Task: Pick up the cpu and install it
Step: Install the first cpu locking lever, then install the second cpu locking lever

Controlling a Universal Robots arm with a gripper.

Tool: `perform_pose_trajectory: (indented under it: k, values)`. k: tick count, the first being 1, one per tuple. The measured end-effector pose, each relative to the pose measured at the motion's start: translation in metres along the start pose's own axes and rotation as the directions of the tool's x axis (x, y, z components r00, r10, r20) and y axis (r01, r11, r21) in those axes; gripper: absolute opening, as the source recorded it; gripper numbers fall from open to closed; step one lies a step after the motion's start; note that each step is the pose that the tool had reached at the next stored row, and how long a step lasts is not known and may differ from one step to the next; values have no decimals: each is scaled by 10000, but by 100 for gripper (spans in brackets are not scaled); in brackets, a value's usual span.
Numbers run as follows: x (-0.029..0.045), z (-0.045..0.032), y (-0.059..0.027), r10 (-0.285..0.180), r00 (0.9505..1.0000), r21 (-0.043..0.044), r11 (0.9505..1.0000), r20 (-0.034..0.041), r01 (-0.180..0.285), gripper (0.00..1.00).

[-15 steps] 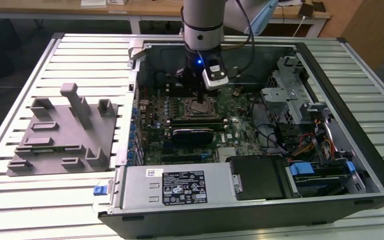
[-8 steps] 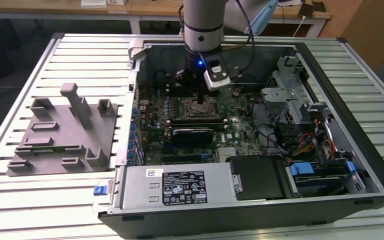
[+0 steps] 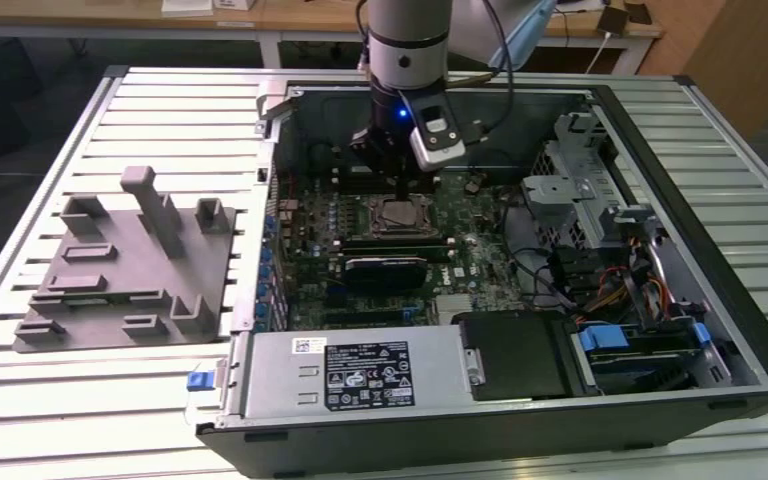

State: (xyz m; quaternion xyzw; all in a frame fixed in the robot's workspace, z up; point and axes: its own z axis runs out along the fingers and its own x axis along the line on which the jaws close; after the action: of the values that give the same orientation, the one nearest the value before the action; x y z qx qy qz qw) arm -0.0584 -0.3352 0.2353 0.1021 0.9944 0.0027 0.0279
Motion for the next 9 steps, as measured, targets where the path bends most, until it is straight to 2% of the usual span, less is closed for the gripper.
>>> perform_pose_trajectory:
  k: [9]
  values:
    - [-1,-26,0,0,10000,0,10000,0,0,11]
